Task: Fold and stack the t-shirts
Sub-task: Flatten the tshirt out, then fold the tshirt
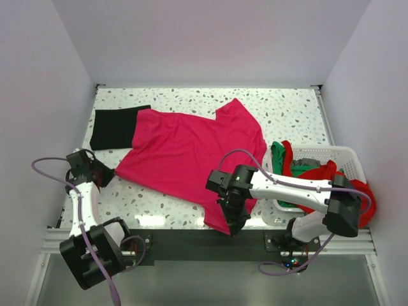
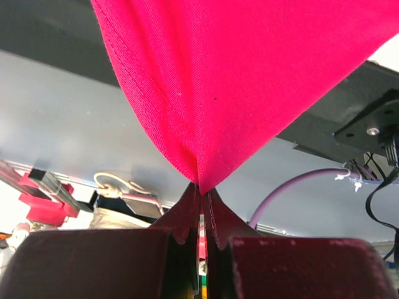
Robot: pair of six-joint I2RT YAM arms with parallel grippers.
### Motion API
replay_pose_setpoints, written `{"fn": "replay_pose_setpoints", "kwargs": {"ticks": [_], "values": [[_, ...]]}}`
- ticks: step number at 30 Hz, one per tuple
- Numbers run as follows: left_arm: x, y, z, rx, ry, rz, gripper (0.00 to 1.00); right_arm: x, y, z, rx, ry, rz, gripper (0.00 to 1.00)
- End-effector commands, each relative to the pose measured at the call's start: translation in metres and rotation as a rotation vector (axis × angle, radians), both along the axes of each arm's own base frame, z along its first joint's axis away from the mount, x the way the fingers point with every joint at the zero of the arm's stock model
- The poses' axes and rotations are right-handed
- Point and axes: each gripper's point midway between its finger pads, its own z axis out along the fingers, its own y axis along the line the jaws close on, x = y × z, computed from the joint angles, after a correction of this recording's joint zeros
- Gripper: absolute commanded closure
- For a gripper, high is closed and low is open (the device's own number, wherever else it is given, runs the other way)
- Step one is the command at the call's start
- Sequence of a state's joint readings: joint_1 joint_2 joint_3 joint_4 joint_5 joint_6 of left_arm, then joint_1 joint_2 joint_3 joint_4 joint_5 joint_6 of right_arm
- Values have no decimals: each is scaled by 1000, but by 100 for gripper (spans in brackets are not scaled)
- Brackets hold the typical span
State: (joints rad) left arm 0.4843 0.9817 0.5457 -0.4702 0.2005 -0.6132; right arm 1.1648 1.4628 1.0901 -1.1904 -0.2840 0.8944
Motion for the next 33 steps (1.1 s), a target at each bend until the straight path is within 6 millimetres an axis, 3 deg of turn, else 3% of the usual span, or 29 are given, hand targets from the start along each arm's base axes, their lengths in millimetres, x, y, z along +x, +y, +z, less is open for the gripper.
{"fn": "replay_pose_setpoints", "kwargs": {"ticks": [1,6,14,20,26,33], "values": [[-11,-3,5,-34,40,49,100,-18,-19,20,29,43,29,100],[-21,-7,10,-35,51,58,100,-23,-34,23,34,37,33,100],[-52,-11,8,0,110,98,100,-25,-48,26,34,23,71,100],[-54,-5,22,50,76,126,100,-20,-49,25,19,3,123,100],[-48,0,28,72,62,110,100,3,-52,27,-6,-91,106,100],[-31,9,36,86,67,85,100,46,-50,28,14,-145,20,100]]}}
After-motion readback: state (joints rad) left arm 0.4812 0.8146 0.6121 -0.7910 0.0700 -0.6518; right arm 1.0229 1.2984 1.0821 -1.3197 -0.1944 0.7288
